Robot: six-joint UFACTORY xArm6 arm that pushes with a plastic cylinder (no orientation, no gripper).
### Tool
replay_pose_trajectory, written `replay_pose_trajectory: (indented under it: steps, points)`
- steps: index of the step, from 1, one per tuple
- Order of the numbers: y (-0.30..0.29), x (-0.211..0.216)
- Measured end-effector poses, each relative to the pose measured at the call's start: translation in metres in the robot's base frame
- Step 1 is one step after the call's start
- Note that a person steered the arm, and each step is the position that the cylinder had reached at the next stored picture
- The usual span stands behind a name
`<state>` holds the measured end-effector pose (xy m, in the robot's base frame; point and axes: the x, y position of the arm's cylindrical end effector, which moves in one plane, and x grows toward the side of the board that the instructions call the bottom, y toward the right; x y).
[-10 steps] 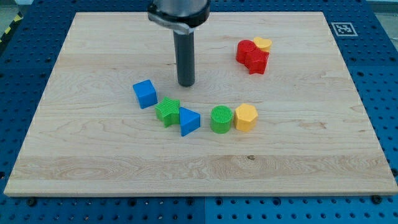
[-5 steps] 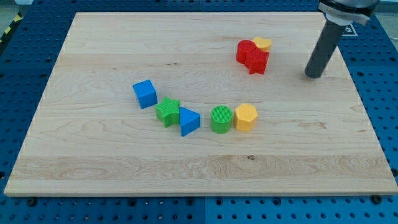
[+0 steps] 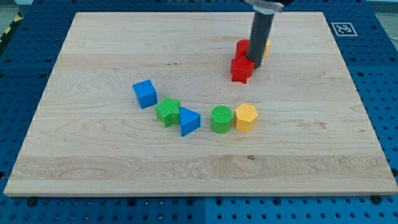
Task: Push red star to the center
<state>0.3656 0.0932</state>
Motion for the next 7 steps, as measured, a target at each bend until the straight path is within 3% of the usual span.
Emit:
replay_pose_trajectory:
  steps: [2, 4, 7]
  points:
    - [-0.039, 0.039]
    - [-0.001, 0.07]
    - [-0.036, 0.079]
